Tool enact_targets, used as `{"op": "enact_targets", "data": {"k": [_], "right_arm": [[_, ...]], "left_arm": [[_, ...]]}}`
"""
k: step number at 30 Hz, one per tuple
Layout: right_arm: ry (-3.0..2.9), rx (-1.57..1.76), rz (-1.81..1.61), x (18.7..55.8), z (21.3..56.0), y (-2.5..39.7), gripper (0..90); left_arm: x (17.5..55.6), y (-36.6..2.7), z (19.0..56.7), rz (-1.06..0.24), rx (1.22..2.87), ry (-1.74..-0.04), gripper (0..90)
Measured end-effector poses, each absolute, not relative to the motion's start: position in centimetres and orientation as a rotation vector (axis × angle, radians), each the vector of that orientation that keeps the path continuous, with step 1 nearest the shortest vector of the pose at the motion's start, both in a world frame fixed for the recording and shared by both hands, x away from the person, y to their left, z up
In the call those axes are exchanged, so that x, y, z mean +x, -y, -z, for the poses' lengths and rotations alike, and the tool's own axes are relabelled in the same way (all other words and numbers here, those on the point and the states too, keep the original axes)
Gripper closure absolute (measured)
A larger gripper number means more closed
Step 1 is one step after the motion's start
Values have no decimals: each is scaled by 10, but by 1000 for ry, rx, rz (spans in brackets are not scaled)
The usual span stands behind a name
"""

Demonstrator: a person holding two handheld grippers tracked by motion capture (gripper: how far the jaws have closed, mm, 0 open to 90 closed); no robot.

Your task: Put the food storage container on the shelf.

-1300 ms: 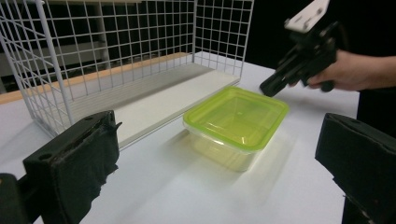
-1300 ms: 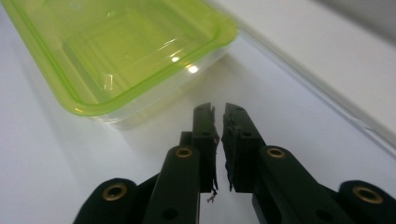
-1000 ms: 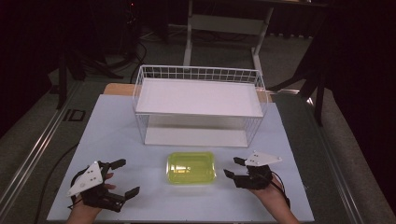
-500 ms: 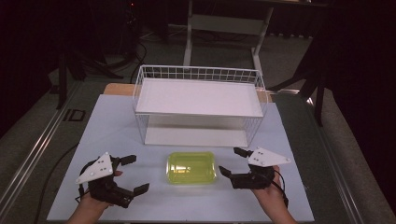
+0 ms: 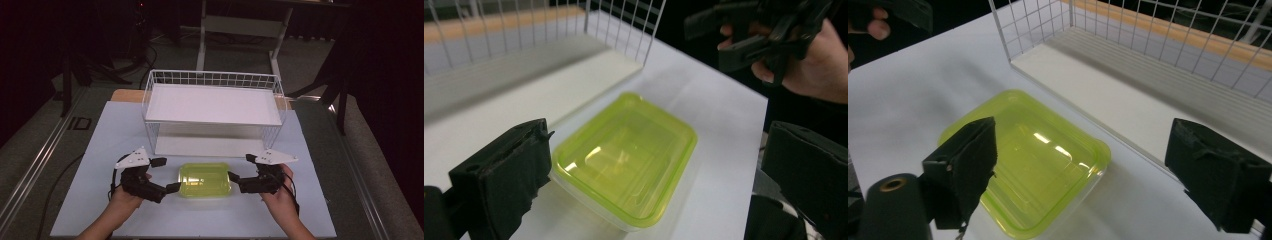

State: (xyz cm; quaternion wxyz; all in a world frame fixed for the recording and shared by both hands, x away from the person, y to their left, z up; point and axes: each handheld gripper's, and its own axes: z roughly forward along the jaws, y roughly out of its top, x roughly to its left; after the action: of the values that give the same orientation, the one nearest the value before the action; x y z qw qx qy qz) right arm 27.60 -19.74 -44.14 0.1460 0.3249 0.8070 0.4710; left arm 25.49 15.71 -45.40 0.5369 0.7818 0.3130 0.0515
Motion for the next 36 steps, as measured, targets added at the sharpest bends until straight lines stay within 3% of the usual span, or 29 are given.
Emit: {"op": "enact_targets", "data": {"k": [18,21,24,25,28,29,32,33,34,36], "right_arm": [[-2450,1317,-1290,297,480,185,140],[-2476,1438,-1319,302,487,184,202],[-2492,1496,-1326,303,490,184,282],[-2502,1544,-1325,304,493,184,362],[-2507,1588,-1312,305,496,185,396],[-2512,1615,-1291,306,498,185,441],[-2507,1638,-1288,307,501,186,504],[-2515,1655,-1285,308,502,187,580],[-2515,1661,-1277,309,503,187,600],[-2523,1663,-1267,309,503,187,635]], "left_arm": [[289,-139,499,98,1852,-1152,5],[289,-140,503,118,1836,-1199,120],[290,-141,510,153,1818,-1256,151],[290,-142,512,165,1811,-1269,191],[291,-146,517,212,1780,-1318,236],[291,-147,518,219,1771,-1330,306],[291,-148,522,229,1778,-1339,369],[292,-147,523,238,1779,-1339,456],[292,-147,523,247,1779,-1341,496],[292,-147,524,256,1784,-1340,536]]}}
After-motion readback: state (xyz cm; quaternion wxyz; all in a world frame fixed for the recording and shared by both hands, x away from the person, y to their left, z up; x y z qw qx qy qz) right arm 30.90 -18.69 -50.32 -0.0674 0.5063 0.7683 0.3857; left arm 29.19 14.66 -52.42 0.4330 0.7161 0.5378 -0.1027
